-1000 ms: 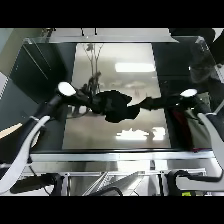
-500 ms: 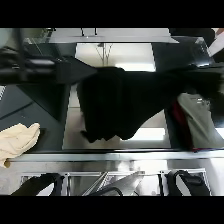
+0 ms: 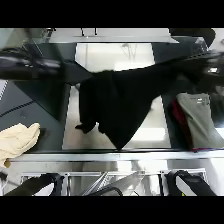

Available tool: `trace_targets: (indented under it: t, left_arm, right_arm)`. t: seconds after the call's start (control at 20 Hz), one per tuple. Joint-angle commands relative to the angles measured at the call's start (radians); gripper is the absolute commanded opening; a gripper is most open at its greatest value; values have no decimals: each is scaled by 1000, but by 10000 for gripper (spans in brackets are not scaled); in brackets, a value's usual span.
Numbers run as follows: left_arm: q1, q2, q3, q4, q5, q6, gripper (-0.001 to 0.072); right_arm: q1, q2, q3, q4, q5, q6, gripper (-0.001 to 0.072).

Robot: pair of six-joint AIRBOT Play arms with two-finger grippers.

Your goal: Fold the shirts.

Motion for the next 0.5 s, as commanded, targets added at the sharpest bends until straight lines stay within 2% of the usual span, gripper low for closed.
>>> trace_targets:
  t: [0.0,0.15,0.2,0.25,0.3,0.45]
  left_arm:
    - [2,-183,-120,26,51,98,18]
    - [5,-370,-146,25,117,140,22]
    - [11,-422,-134,25,119,156,221]
    - [21,-468,-111,25,109,157,707]
    - [38,-504,-82,24,89,150,676]
    - [112,-573,26,30,-57,150,675]
  right_arm:
    - [72,-255,-95,-101,6,38,17]
    - [84,-477,-181,-142,-71,46,17]
    - [84,-539,-188,-142,-79,52,17]
    - [84,-594,-188,-140,-82,57,17]
    - [84,-633,-187,-141,-84,56,17]
    - [71,-667,-187,-143,-96,53,17]
